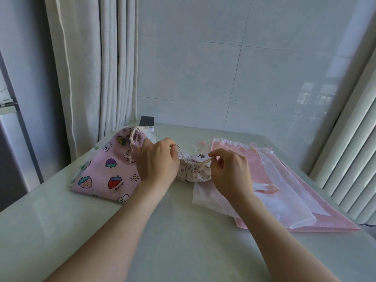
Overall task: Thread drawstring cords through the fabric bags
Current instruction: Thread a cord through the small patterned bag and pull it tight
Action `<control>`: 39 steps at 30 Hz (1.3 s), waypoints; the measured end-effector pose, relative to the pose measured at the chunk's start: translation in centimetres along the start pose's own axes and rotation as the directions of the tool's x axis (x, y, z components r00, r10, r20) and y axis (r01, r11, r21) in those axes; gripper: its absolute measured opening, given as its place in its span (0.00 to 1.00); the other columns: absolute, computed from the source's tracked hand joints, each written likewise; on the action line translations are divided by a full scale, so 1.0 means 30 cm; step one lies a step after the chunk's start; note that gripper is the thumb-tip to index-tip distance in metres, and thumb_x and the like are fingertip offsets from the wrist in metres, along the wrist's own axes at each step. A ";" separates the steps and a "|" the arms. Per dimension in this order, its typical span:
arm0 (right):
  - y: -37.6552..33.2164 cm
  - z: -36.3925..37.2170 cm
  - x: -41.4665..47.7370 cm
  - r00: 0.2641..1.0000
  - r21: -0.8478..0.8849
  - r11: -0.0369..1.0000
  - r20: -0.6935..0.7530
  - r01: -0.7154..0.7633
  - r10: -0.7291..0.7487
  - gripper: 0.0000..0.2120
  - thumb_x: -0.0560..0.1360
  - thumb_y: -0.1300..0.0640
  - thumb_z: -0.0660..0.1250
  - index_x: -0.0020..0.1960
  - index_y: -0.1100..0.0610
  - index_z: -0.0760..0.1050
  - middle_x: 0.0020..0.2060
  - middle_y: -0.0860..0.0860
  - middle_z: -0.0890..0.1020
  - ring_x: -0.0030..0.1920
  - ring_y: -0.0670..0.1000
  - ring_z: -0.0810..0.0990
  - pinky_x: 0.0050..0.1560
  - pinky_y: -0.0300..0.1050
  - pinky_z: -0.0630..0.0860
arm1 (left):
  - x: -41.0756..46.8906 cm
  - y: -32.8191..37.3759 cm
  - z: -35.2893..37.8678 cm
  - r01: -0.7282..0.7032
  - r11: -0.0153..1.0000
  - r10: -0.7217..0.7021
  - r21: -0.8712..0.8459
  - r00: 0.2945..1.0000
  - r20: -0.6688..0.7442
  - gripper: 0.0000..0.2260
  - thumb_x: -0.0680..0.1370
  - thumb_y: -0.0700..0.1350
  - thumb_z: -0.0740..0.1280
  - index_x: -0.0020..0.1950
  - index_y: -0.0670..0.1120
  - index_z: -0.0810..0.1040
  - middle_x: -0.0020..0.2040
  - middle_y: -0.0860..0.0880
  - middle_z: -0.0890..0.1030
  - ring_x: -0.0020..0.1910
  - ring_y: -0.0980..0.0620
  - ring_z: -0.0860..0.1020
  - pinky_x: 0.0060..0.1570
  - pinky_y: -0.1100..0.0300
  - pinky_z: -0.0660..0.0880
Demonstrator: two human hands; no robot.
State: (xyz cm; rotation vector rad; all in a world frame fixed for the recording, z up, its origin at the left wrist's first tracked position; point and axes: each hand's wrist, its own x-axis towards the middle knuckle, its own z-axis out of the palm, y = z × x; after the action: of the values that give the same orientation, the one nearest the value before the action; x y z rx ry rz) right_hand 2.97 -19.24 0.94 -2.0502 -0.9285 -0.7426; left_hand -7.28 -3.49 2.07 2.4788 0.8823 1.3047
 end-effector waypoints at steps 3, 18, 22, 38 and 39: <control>-0.004 -0.003 0.000 1.000 0.017 0.999 -0.011 -0.027 0.027 0.10 0.77 0.63 0.68 0.52 0.53 0.86 0.25 0.41 0.73 0.29 0.47 0.76 0.33 0.43 0.75 | -0.007 0.002 -0.009 -0.014 1.000 0.014 0.019 1.000 -0.002 0.07 0.80 0.44 0.70 0.46 0.51 0.87 0.36 0.44 0.85 0.59 0.31 0.78 0.61 0.38 0.73; -0.075 -0.013 -0.020 0.985 0.379 0.923 0.172 -0.061 -0.005 0.14 0.79 0.66 0.62 0.54 0.53 0.84 0.42 0.43 0.87 0.45 0.41 0.86 0.47 0.41 0.82 | 0.004 0.027 0.002 0.114 0.863 -0.008 -0.492 0.977 0.214 0.09 0.79 0.42 0.67 0.49 0.51 0.87 0.41 0.54 0.87 0.40 0.56 0.85 0.44 0.61 0.80; -0.079 -0.017 -0.022 0.964 0.417 0.893 0.259 -0.168 0.060 0.14 0.74 0.65 0.63 0.48 0.53 0.85 0.33 0.49 0.86 0.37 0.49 0.86 0.43 0.52 0.84 | 0.000 0.049 -0.006 0.308 0.771 -0.069 -0.558 0.911 0.406 0.11 0.79 0.44 0.65 0.45 0.50 0.87 0.39 0.53 0.87 0.35 0.60 0.85 0.38 0.65 0.78; -0.068 -0.027 -0.012 0.761 0.532 0.552 0.526 -0.642 0.379 0.17 0.77 0.74 0.59 0.52 0.62 0.84 0.42 0.60 0.87 0.37 0.54 0.85 0.39 0.47 0.83 | 0.013 0.048 0.039 0.568 0.425 -0.144 -0.705 0.811 0.566 0.15 0.85 0.35 0.58 0.64 0.46 0.81 0.56 0.50 0.86 0.37 0.50 0.86 0.40 0.53 0.82; -0.067 -0.022 -0.009 0.754 0.553 0.517 0.539 -0.653 0.376 0.20 0.77 0.75 0.56 0.53 0.62 0.84 0.43 0.60 0.86 0.38 0.53 0.85 0.42 0.47 0.83 | 0.014 0.045 0.038 0.548 0.431 -0.115 -0.717 0.822 0.558 0.15 0.85 0.36 0.59 0.66 0.46 0.81 0.56 0.51 0.85 0.35 0.50 0.85 0.38 0.54 0.81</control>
State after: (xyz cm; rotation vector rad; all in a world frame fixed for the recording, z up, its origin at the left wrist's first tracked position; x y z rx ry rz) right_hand 1.09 -18.95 1.90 -1.5851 -0.5609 0.3408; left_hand -5.62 -4.23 2.27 1.5240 0.3949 0.6896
